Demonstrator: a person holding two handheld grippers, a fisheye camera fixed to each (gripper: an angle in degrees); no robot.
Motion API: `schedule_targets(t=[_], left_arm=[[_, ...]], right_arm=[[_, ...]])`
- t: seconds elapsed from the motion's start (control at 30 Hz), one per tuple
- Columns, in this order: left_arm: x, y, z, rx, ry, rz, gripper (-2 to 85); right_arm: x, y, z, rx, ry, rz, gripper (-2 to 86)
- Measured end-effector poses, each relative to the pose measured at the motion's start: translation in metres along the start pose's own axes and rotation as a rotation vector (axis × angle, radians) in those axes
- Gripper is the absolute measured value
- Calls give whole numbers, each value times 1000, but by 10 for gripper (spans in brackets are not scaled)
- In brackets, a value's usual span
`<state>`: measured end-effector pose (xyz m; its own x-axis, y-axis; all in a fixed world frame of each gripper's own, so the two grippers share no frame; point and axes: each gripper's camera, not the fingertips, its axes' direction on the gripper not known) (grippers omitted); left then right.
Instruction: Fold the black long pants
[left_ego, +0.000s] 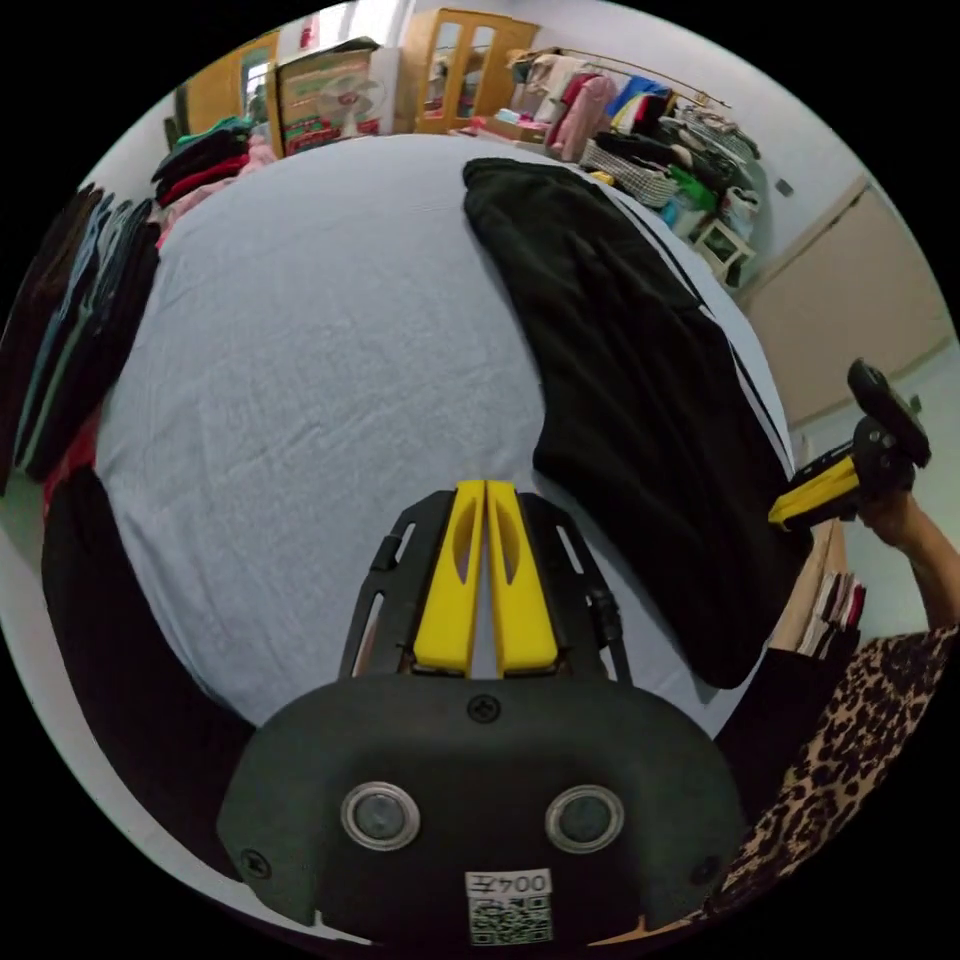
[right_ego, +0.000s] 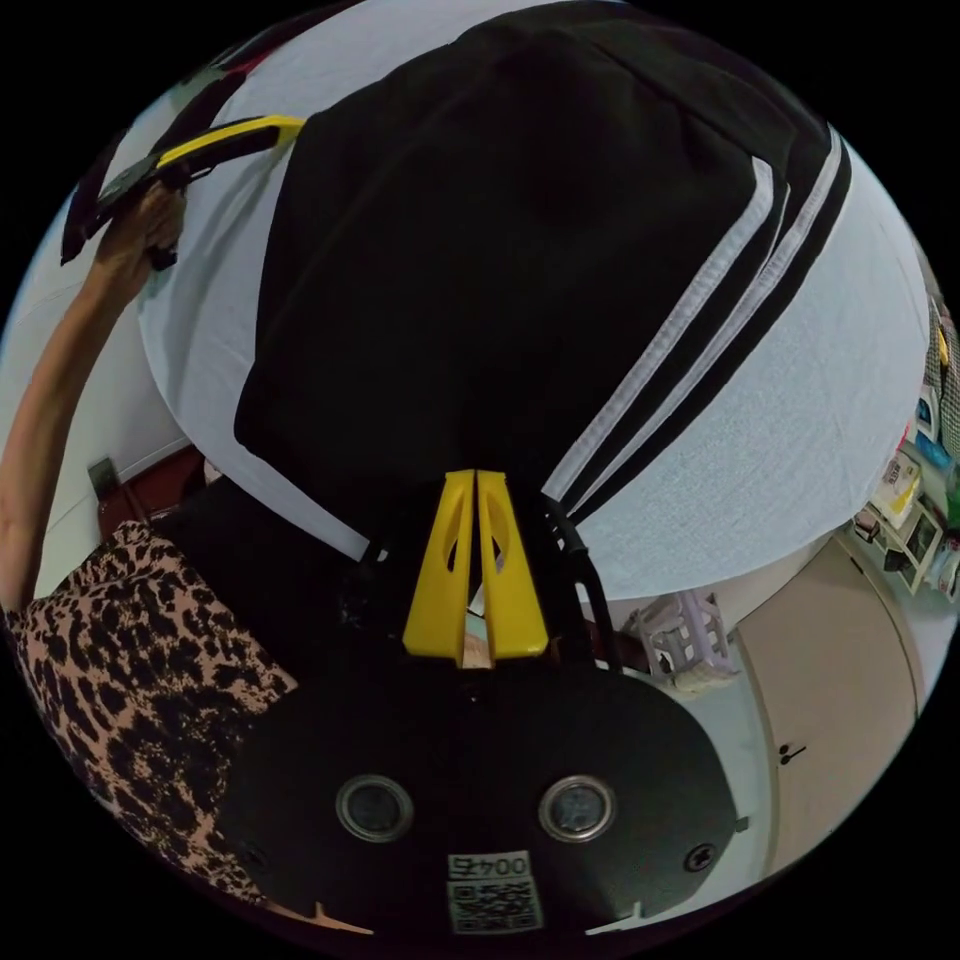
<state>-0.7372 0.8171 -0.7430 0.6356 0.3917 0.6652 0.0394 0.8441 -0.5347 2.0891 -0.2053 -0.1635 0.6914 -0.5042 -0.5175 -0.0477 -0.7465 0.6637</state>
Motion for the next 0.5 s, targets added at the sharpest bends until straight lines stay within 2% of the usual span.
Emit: schedule_targets(t=[0.1,0.27,0.5], left_arm=[[-4,9,-15,1,-60,-38,1],[22,39,-59,116,64,-66,0],[80,82,-64,114,147,-90,0]], right_arm=[[-4,1,2,-2,31,-4,-8],[-15,5,8,12,113,-45,-7],[-12,4,13,-7,116,-55,-8]])
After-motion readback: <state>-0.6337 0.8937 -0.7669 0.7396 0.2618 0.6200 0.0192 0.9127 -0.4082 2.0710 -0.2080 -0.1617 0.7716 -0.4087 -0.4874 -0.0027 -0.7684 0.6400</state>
